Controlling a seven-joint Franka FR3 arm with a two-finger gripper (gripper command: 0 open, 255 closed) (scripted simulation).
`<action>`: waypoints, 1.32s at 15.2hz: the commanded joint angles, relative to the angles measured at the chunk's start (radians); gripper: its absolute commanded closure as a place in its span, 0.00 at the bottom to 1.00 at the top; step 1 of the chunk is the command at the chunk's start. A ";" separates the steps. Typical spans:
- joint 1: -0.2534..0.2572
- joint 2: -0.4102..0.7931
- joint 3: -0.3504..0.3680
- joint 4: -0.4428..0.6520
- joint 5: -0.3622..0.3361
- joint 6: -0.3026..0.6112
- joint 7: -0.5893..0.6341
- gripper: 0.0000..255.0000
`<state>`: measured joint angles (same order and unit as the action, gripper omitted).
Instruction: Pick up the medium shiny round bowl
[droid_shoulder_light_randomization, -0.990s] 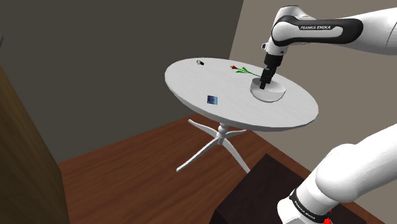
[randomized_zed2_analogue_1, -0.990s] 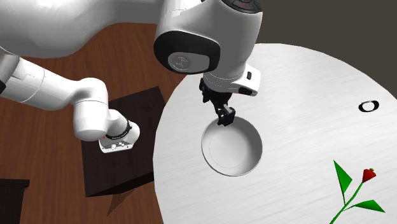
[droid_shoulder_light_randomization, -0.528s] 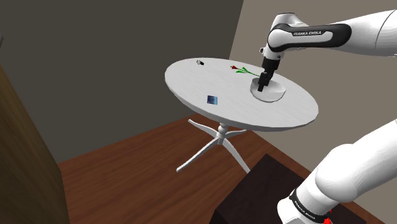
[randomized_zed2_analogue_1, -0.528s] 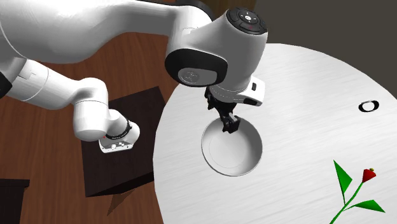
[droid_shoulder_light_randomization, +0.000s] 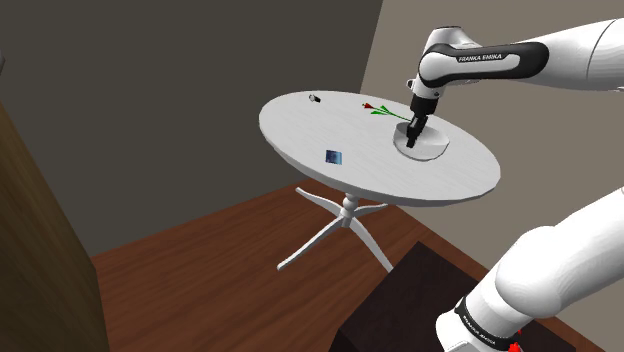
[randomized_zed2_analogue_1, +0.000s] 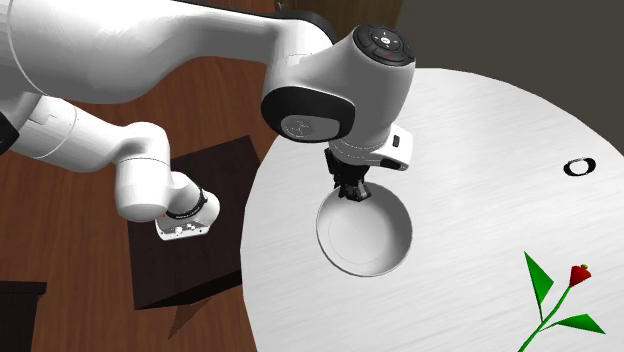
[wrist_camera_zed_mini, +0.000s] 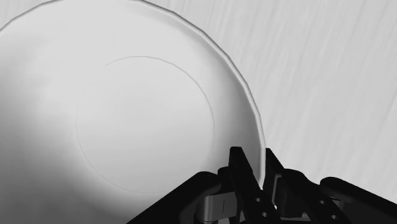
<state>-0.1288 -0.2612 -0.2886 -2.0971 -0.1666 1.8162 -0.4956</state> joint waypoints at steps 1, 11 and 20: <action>0.000 0.000 0.000 0.000 0.000 0.000 0.000 1.00; 0.002 -0.002 0.005 0.078 0.003 -0.080 -0.007 1.00; 0.005 0.009 0.010 0.209 0.010 -0.200 -0.019 1.00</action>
<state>-0.1233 -0.2545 -0.2785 -1.9074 -0.1573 1.6327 -0.5111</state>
